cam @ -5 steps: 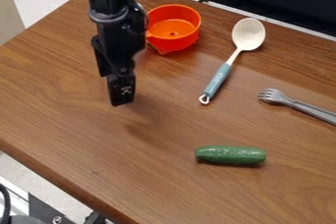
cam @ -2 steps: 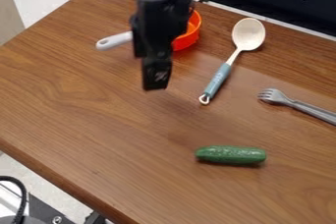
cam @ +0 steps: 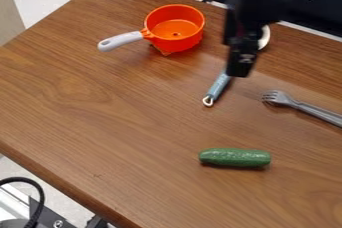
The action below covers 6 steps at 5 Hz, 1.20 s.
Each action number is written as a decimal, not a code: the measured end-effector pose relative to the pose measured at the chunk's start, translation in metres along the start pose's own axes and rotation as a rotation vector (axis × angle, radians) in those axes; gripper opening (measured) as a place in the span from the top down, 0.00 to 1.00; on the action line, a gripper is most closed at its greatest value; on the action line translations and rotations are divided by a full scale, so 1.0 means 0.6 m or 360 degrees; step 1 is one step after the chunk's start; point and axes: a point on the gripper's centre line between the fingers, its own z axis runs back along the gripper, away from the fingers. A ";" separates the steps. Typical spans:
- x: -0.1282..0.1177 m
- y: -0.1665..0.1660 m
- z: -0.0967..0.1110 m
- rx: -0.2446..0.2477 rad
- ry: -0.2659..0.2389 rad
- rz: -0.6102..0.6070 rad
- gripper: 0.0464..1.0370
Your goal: Move the fork in the bottom middle of the table
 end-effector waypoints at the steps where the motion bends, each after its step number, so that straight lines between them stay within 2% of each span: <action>1: 0.061 0.007 -0.015 -0.0033 -0.0068 -0.0175 0.04; 2: 0.097 0.002 -0.027 -0.0026 -0.0147 -0.0333 0.04; 3: 0.123 -0.004 -0.039 0.0020 -0.0209 -0.0432 0.04; 4: 0.133 -0.014 -0.056 -0.0038 -0.0242 -0.0488 0.04; 5: 0.137 -0.028 -0.059 -0.0085 -0.0215 -0.0561 0.04; 6: 0.147 -0.032 -0.064 -0.0025 -0.0214 -0.0610 0.04</action>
